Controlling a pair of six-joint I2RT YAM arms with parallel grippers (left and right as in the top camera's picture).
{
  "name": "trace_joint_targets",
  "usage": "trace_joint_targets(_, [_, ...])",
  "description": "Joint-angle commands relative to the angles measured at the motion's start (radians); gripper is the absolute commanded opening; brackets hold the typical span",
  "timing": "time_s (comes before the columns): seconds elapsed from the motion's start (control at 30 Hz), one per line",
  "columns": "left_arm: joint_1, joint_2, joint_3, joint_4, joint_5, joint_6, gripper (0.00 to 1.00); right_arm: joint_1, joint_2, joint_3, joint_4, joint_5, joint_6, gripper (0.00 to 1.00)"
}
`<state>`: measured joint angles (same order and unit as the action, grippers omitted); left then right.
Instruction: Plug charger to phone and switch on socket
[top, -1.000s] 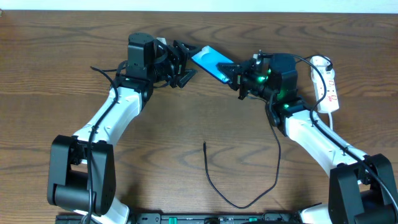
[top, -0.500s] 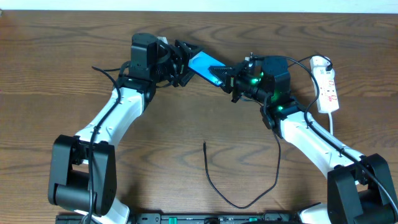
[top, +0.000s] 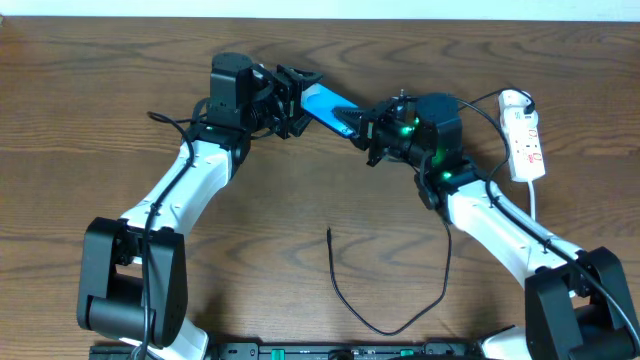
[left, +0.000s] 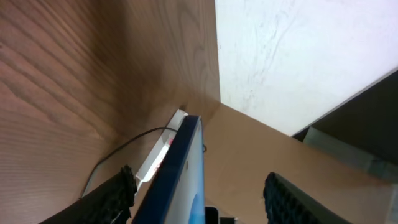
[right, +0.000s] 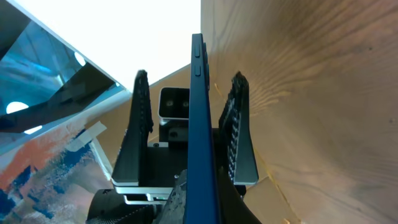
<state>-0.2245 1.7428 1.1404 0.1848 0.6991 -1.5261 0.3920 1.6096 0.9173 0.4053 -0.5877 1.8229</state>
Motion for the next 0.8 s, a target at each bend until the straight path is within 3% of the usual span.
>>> trace_joint_targets(0.0, [-0.002,-0.024,0.003,0.005,-0.012,-0.022,0.63,0.026,-0.008,0.018,0.011,0.039,0.044,0.01])
trace_joint_targets(0.2, [-0.002,-0.024,0.003,0.004,-0.012,-0.022,0.55,0.042,-0.008,0.018,0.021,0.059,0.069,0.01])
trace_joint_targets(0.43, [-0.002,-0.024,0.003,0.004,-0.013,-0.051,0.52,0.042,-0.008,0.018,0.028,0.066,0.093,0.01])
trace_joint_targets(0.57, [-0.002,-0.024,0.003,0.004,-0.013,-0.051,0.42,0.042,-0.008,0.018,0.029,0.066,0.095,0.01])
trace_joint_targets(0.77, [-0.002,-0.024,0.003,0.004,-0.012,-0.051,0.37,0.042,-0.008,0.018,0.029,0.067,0.114,0.01])
